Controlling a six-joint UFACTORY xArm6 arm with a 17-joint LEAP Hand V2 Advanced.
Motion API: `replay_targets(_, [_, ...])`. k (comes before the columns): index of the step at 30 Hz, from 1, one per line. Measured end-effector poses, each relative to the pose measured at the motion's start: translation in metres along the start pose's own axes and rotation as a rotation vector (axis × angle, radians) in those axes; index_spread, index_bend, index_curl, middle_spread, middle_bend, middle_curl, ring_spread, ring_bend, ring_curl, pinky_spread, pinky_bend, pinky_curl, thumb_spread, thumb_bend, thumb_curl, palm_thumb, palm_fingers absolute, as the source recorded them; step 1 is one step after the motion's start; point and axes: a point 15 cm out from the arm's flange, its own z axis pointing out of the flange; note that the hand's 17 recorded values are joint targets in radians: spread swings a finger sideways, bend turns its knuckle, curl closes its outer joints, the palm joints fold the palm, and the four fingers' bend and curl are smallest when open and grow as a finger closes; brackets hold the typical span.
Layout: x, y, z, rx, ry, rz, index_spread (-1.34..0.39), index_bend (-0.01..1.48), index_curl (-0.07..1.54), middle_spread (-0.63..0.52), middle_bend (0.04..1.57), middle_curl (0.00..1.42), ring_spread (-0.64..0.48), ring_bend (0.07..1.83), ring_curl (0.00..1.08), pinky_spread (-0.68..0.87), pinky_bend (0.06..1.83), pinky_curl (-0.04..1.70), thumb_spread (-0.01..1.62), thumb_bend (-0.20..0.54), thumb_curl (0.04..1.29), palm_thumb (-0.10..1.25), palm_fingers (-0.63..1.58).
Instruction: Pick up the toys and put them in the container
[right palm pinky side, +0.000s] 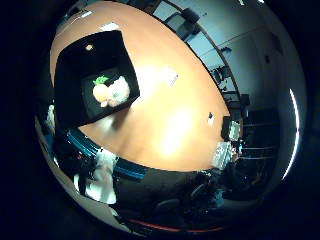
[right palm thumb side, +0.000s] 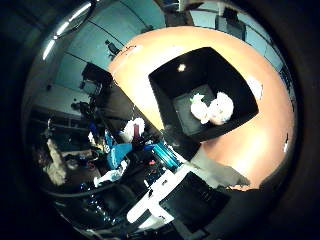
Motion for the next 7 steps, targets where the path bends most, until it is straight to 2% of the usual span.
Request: replay_targets(7, [0.015, 0.001, 0.003, -0.014, 0.042, 0.002, -0.42, 0.17, 0.31, -0.12, 0.26, 0.36, 0.0, 0.39, 0.24, 0.42, 0.36, 0.36, 1.04, -0.024, 0.28, 0.54, 0.33])
